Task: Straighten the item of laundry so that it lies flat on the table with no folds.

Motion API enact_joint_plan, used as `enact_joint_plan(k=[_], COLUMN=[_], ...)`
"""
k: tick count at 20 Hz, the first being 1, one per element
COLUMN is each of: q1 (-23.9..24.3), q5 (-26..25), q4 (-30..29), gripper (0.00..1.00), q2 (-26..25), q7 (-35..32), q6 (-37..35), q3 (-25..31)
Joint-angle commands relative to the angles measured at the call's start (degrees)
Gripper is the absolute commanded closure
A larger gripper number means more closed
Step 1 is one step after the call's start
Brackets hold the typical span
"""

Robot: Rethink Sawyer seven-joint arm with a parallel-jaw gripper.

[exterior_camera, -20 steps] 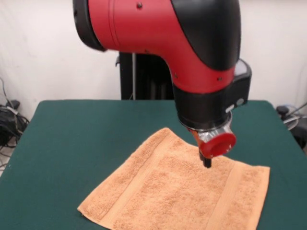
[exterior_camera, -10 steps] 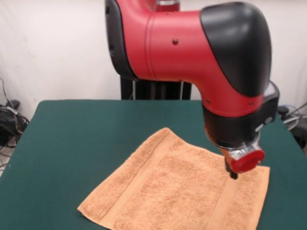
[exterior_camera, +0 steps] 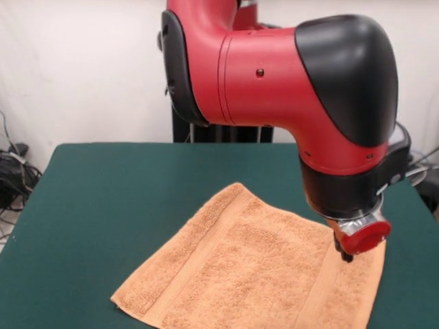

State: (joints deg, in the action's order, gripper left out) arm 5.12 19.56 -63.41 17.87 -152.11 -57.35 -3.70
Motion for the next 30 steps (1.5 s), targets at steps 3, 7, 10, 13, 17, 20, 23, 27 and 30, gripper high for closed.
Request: enact_joint_plan(k=[3,7,10,13,17,20,23,27,30], q1=[2.0,2.1,1.9,2.4,2.3,2.2,1.6,2.4,2.2], q5=[2.5,0.4,-0.7,-0.8,-1.0,-1.4,-1.9,-1.0,-1.1], q4=[-13.5,-15.6,-15.6,-16.9,-16.9,-17.1,-17.0,-18.0,-18.2], gripper=[1.00,1.00,1.00,1.00,1.00,1.00,1.00,1.00,1.00], q2=[4.9,4.1,3.1,3.2,3.2,3.3,3.3,3.7,3.7], q7=[-3.4,-2.8,-3.2,-2.4,-2.8,-2.9,-3.9,-3.1,-3.4], q6=[3.7,5.8,7.1,8.9,9.5,11.0,11.6,11.1,11.9], q3=[3.6,2.3,1.7,2.1,2.0,1.8,1.0,2.5,2.4])
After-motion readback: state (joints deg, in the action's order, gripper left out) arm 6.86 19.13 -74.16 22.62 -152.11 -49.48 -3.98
